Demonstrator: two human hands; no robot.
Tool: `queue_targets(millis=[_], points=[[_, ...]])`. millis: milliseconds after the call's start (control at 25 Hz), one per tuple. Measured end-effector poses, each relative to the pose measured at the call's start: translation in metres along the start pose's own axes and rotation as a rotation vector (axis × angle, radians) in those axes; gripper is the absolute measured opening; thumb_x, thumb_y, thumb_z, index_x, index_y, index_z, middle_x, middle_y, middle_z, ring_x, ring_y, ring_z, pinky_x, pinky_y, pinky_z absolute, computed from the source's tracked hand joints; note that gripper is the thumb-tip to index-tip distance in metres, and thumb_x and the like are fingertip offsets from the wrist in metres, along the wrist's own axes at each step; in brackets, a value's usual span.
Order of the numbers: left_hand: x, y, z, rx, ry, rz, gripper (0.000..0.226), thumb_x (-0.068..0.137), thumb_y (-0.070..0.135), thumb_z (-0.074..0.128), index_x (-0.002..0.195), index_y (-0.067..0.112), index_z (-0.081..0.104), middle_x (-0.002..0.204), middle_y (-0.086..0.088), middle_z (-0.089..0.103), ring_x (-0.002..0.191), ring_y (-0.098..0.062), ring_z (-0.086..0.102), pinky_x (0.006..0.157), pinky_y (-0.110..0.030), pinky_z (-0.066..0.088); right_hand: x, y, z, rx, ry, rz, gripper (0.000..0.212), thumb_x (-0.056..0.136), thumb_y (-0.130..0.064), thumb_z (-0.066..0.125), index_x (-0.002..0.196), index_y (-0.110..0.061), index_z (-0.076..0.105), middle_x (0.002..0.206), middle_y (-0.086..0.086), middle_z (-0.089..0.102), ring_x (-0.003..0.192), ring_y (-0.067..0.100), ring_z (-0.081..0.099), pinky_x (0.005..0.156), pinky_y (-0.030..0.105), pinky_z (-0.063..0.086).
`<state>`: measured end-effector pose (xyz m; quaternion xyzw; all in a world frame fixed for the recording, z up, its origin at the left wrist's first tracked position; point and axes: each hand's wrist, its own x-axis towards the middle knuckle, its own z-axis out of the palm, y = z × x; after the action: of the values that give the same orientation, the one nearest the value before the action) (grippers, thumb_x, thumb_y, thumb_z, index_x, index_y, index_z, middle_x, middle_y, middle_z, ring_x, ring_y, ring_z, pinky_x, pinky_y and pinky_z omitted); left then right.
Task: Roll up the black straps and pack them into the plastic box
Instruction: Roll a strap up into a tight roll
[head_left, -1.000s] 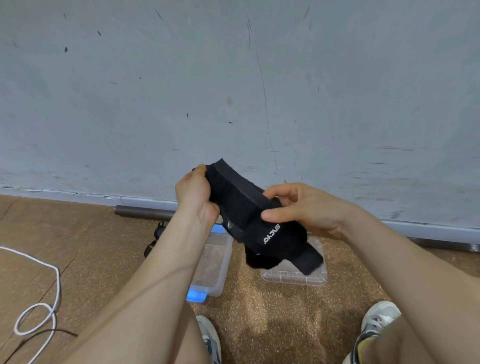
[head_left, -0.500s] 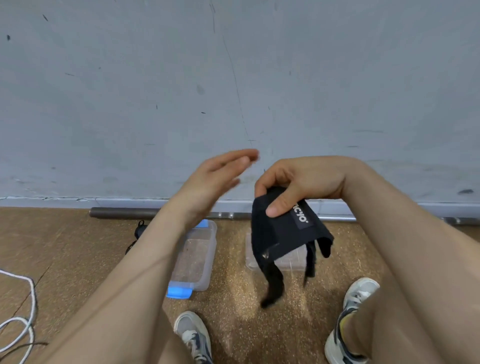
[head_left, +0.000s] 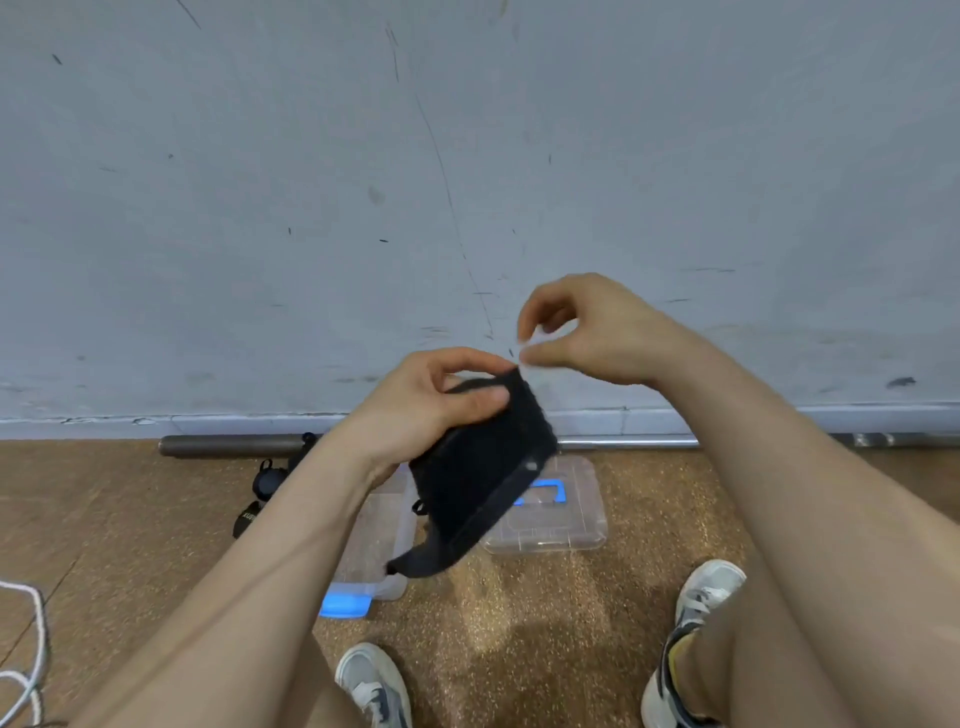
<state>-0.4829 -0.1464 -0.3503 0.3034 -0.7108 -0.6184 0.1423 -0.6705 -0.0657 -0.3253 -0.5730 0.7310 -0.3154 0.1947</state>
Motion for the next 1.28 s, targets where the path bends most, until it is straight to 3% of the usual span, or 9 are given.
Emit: queue_targets(millis=[120, 200, 320, 560, 680, 760, 920, 1120, 1280], points=[[0.007, -0.004, -0.012, -0.205, 0.556, 0.104, 0.012, 0.092, 0.015, 0.066, 0.103, 0.017, 0.07, 0.097, -0.002, 0.074, 0.093, -0.018, 0.07, 0.082, -0.026, 0.056, -0.003, -0.005, 0.017, 0.127, 0.113, 0.317, 0.041, 0.097, -0.048, 0.053, 0.088, -0.011, 0.069, 0.076, 0.003, 0.069, 0.077, 0.022, 0.068, 0.075, 0.031, 0.051], [0.005, -0.003, -0.015, -0.31, 0.627, 0.14, 0.02, 0.096, 0.018, 0.061, 0.113, 0.01, 0.067, 0.105, -0.006, 0.074, 0.096, -0.018, 0.07, 0.083, -0.025, 0.057, -0.013, -0.021, 0.036, 0.457, -0.206, 0.434, 0.05, 0.097, -0.057, 0.047, 0.099, -0.012, 0.07, 0.086, 0.004, 0.075, 0.083, 0.019, 0.072, 0.075, 0.03, 0.054], [0.0, -0.004, -0.009, -0.234, 0.562, 0.094, 0.025, 0.102, 0.023, 0.05, 0.107, 0.005, 0.067, 0.099, -0.009, 0.073, 0.087, -0.018, 0.069, 0.07, -0.022, 0.056, -0.011, -0.04, 0.07, 0.831, -0.024, 0.332, 0.026, 0.094, -0.037, 0.064, 0.098, -0.012, 0.073, 0.091, 0.002, 0.077, 0.089, 0.018, 0.073, 0.079, 0.033, 0.058], [0.001, 0.0, -0.017, -0.196, 0.727, 0.009, 0.042, 0.103, 0.037, 0.041, 0.085, 0.019, 0.075, 0.078, 0.005, 0.075, 0.07, -0.004, 0.068, 0.058, -0.015, 0.049, 0.009, -0.037, 0.062, -0.06, 0.321, 0.128, 0.048, 0.103, -0.039, 0.043, 0.06, -0.016, 0.041, 0.066, 0.004, 0.052, 0.07, 0.029, 0.053, 0.063, 0.035, 0.04], [-0.002, 0.001, -0.033, -0.11, 0.855, 0.168, 0.016, 0.091, 0.019, 0.066, 0.083, 0.028, 0.076, 0.085, 0.012, 0.075, 0.089, -0.006, 0.07, 0.072, -0.014, 0.052, 0.025, -0.018, 0.043, 0.563, 0.531, 0.371, 0.035, 0.103, -0.028, 0.045, 0.074, -0.013, 0.056, 0.081, 0.009, 0.063, 0.081, 0.028, 0.059, 0.073, 0.038, 0.049], [-0.008, 0.001, -0.047, -0.007, 0.89, 0.245, 0.032, 0.088, 0.006, 0.067, 0.101, 0.035, 0.073, 0.104, 0.013, 0.072, 0.103, -0.007, 0.066, 0.087, -0.025, 0.055, 0.032, -0.002, 0.033, 0.926, 0.558, 0.557, 0.02, 0.104, -0.022, 0.045, 0.096, -0.011, 0.06, 0.105, 0.011, 0.066, 0.096, 0.028, 0.063, 0.088, 0.044, 0.055], [-0.026, 0.007, -0.066, -0.189, 0.686, 0.436, 0.078, 0.086, -0.014, 0.058, 0.131, 0.049, 0.051, 0.133, 0.004, 0.057, 0.12, -0.02, 0.059, 0.089, -0.037, 0.056, 0.033, 0.009, 0.029, 1.127, 0.377, 0.643, 0.026, 0.101, -0.027, 0.055, 0.113, -0.005, 0.059, 0.112, 0.014, 0.069, 0.1, 0.03, 0.068, 0.094, 0.047, 0.054], [-0.031, 0.003, -0.055, -0.357, 0.048, 0.266, 0.057, 0.074, -0.006, 0.062, 0.12, 0.026, 0.07, 0.123, -0.008, 0.069, 0.112, -0.024, 0.066, 0.084, -0.032, 0.057, 0.015, -0.033, 0.052, 1.285, -0.12, 0.49, 0.053, 0.092, -0.046, 0.062, 0.119, -0.001, 0.065, 0.111, 0.021, 0.072, 0.1, 0.033, 0.071, 0.092, 0.046, 0.056], [-0.029, -0.001, -0.039, -0.196, -0.013, 0.152, 0.021, 0.08, 0.015, 0.066, 0.097, 0.019, 0.077, 0.103, -0.01, 0.074, 0.098, -0.025, 0.07, 0.086, -0.035, 0.058, 0.015, -0.039, 0.053, 1.25, 0.155, 0.295, 0.033, 0.085, -0.007, 0.073, 0.117, -0.001, 0.064, 0.107, 0.019, 0.073, 0.091, 0.029, 0.073, 0.073, 0.037, 0.061]])
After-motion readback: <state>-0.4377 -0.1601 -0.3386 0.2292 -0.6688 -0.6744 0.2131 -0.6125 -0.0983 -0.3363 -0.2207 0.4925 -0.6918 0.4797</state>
